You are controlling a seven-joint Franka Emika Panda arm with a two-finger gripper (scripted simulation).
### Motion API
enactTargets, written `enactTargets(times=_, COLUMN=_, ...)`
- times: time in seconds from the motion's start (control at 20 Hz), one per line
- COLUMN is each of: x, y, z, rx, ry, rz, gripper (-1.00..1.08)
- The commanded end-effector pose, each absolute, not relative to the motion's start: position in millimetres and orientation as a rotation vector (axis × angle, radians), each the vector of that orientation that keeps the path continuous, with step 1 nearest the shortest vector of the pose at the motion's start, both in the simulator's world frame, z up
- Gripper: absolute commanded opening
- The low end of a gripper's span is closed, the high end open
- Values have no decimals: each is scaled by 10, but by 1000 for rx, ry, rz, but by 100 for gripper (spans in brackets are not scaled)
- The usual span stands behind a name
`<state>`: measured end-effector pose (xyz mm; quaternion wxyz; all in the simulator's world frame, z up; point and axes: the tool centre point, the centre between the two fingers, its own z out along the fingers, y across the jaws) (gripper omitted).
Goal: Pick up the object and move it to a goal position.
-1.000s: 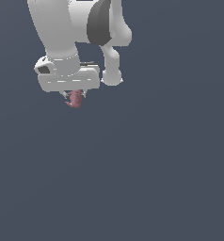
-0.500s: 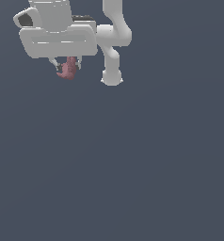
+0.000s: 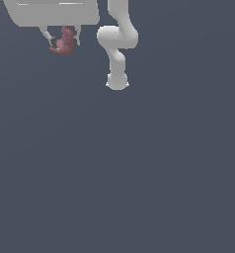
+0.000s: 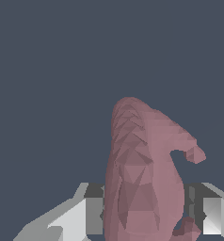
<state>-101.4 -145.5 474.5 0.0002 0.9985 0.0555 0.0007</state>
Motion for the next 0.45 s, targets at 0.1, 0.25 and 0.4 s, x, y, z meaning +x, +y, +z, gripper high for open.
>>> enactTargets(times=0.1, x=-1032, y=-1459, z=4917, rx=3137, ry=175, rz=0, gripper=-100)
enactTargets(times=0.25, x=-1032, y=-1461, z=4969, rx=3137, ry=175, rz=0, gripper=-100)
enactTargets(times=0.4, x=-1030, y=-1463, z=4983, rx=3137, ry=175, rz=0, gripper=-100)
